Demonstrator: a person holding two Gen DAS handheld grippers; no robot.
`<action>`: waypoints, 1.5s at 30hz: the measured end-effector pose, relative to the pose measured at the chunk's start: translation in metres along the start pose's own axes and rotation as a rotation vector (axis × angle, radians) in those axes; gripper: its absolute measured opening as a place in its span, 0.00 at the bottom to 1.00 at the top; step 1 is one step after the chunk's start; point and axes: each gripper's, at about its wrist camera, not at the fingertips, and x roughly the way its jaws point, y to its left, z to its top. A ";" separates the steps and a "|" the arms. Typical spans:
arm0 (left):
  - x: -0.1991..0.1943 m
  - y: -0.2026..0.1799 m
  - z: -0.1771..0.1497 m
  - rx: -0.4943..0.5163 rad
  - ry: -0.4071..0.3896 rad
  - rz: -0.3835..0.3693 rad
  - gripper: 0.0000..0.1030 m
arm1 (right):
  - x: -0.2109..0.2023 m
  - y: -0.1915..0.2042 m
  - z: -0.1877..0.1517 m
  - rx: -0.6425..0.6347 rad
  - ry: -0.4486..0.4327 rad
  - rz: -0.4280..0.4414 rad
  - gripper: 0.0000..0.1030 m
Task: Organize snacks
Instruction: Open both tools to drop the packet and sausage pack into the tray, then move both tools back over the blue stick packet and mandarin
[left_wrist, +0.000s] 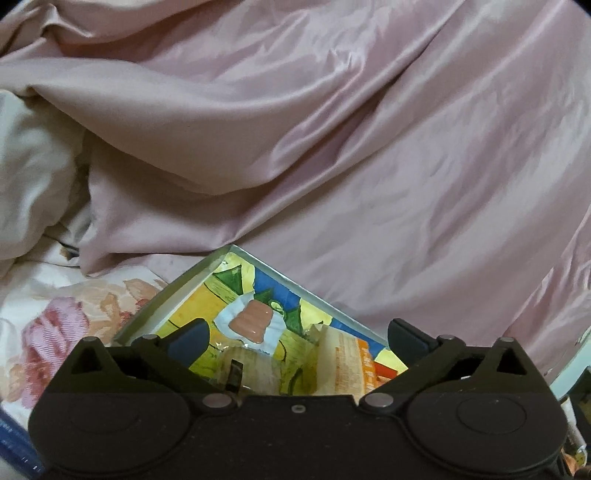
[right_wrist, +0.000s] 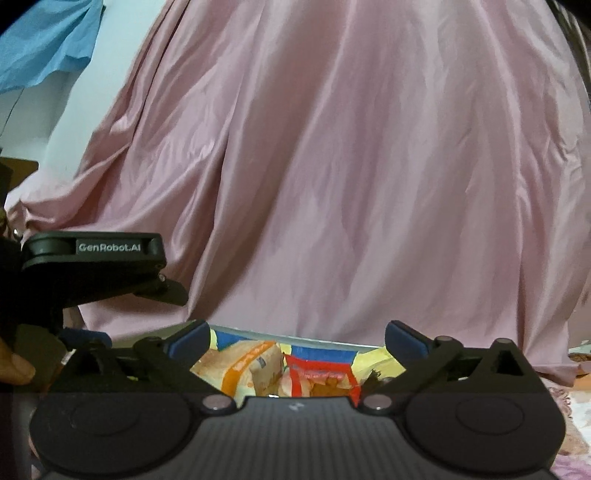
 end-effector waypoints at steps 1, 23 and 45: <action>-0.005 -0.001 0.001 -0.002 0.001 -0.001 0.99 | -0.006 0.001 0.005 0.000 0.000 -0.005 1.00; -0.165 0.052 -0.018 0.014 0.031 0.065 0.99 | -0.150 0.072 0.024 -0.225 0.040 -0.072 1.00; -0.227 0.125 -0.067 0.064 0.090 0.162 0.99 | -0.207 0.101 -0.019 -0.158 0.117 -0.123 1.00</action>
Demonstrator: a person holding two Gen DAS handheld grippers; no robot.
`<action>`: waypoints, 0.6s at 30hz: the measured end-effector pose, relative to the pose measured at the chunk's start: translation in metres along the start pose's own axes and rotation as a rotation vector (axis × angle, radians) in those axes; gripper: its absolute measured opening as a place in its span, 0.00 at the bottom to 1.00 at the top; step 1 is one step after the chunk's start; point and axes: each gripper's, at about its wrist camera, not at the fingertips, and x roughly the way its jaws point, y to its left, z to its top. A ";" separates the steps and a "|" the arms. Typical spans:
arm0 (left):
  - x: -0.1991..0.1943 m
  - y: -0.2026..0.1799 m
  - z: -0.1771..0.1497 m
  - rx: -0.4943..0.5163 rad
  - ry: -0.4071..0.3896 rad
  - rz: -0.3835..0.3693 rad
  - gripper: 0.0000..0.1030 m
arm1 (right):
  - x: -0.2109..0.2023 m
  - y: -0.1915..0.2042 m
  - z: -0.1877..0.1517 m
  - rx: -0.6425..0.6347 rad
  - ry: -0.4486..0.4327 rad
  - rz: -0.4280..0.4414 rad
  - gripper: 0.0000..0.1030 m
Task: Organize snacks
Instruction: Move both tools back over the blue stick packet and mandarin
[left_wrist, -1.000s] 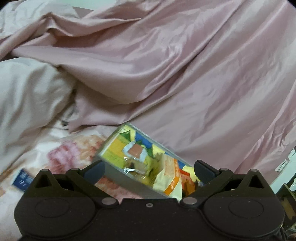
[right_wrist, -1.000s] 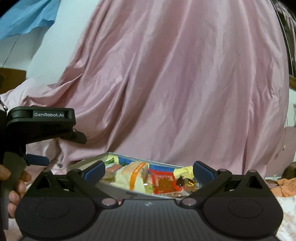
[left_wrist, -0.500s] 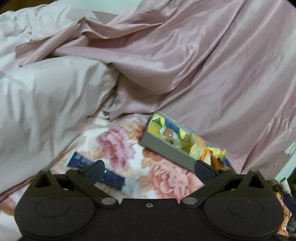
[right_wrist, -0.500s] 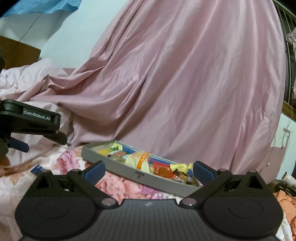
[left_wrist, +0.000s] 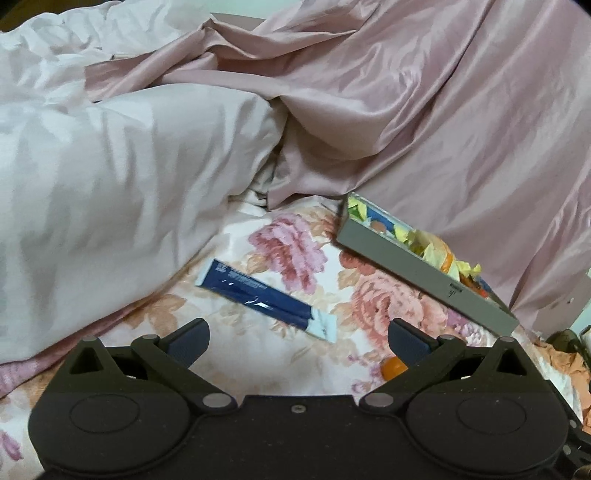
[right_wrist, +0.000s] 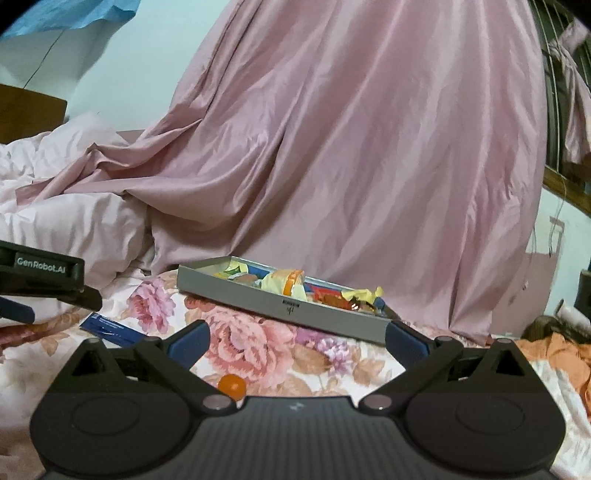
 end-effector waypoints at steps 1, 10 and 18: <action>-0.003 0.003 -0.002 -0.001 -0.003 0.002 0.99 | -0.001 0.001 -0.002 0.006 0.005 -0.002 1.00; -0.006 0.030 -0.018 -0.020 0.039 0.034 0.99 | -0.006 0.021 -0.017 0.027 0.091 0.035 1.00; 0.011 0.037 -0.026 0.034 0.120 0.072 0.99 | 0.001 0.046 -0.035 -0.011 0.192 0.099 1.00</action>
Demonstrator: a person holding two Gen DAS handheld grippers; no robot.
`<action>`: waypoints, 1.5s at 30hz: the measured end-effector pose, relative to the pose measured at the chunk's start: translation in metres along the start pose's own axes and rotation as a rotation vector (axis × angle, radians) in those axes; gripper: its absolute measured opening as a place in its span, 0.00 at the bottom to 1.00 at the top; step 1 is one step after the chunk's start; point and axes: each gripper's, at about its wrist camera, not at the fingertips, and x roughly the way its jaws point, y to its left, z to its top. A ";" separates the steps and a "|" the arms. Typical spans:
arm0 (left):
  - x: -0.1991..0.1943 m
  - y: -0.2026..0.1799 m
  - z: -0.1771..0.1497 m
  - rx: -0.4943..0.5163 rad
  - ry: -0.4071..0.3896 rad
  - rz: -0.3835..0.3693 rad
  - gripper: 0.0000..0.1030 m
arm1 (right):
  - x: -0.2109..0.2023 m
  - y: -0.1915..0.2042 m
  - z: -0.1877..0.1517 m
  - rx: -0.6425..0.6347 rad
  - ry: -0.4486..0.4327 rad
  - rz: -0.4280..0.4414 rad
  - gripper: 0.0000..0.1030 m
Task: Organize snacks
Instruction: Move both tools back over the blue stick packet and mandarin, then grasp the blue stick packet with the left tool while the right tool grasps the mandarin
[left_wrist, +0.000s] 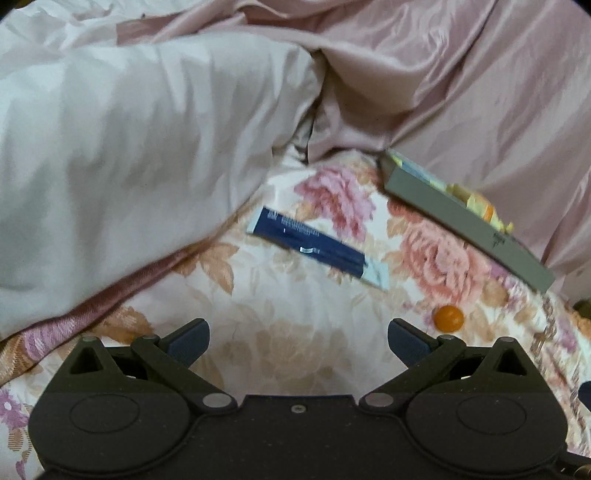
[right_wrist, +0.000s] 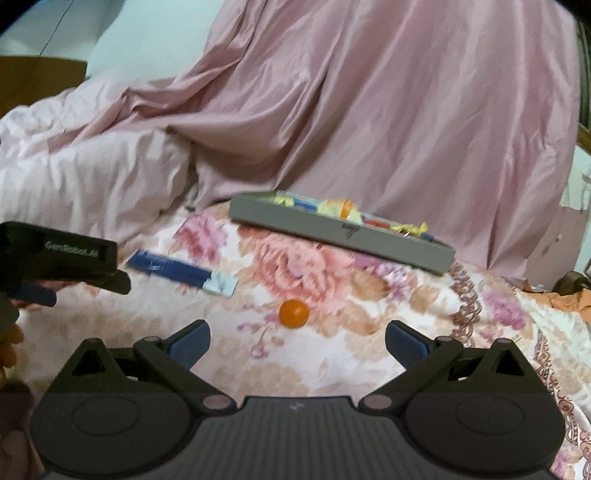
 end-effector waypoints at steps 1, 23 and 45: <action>0.003 0.000 -0.001 0.007 0.011 0.004 0.99 | 0.002 0.002 -0.001 -0.005 0.008 0.001 1.00; 0.032 -0.026 0.000 0.172 0.062 0.034 0.99 | 0.033 -0.009 -0.009 0.102 0.102 0.023 1.00; 0.069 -0.018 0.037 0.216 0.001 0.008 0.99 | 0.059 0.012 -0.024 0.031 0.176 0.115 1.00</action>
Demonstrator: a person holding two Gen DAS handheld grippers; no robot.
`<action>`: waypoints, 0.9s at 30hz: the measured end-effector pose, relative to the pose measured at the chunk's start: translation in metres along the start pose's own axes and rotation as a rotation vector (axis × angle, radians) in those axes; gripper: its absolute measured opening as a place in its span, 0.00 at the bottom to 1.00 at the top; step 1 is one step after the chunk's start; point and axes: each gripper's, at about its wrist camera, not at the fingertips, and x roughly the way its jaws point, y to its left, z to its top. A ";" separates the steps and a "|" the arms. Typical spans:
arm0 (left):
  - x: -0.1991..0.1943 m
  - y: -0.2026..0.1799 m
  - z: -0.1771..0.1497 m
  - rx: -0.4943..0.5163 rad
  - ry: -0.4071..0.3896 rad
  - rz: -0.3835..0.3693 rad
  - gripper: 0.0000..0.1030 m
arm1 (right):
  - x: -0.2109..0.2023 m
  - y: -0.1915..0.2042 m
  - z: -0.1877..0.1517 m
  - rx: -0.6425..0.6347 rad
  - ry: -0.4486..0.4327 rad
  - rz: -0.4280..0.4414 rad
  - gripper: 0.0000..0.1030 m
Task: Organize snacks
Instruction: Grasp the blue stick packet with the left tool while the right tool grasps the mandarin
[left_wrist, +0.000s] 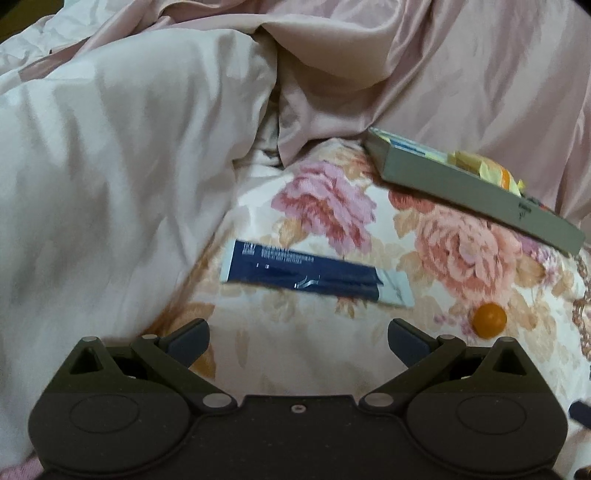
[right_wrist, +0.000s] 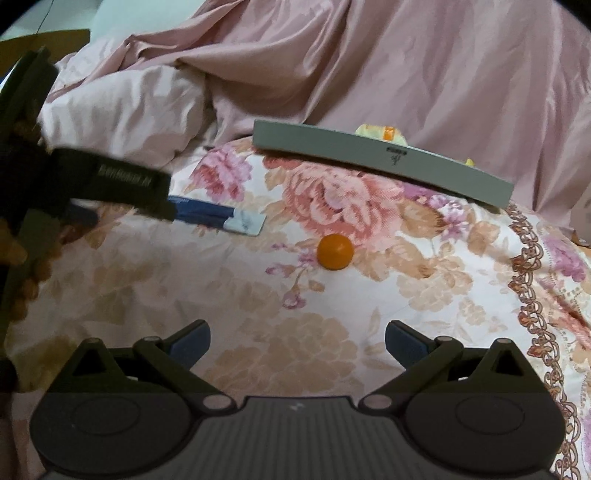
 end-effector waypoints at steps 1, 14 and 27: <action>0.002 0.001 0.002 -0.003 -0.003 -0.011 0.99 | 0.001 0.001 -0.001 -0.008 0.004 -0.001 1.00; 0.033 0.003 0.034 0.182 -0.016 -0.165 0.99 | 0.037 0.013 0.000 -0.151 0.031 -0.004 1.00; 0.077 -0.010 0.045 0.501 0.004 -0.276 0.99 | 0.067 0.009 0.017 -0.270 -0.075 -0.018 1.00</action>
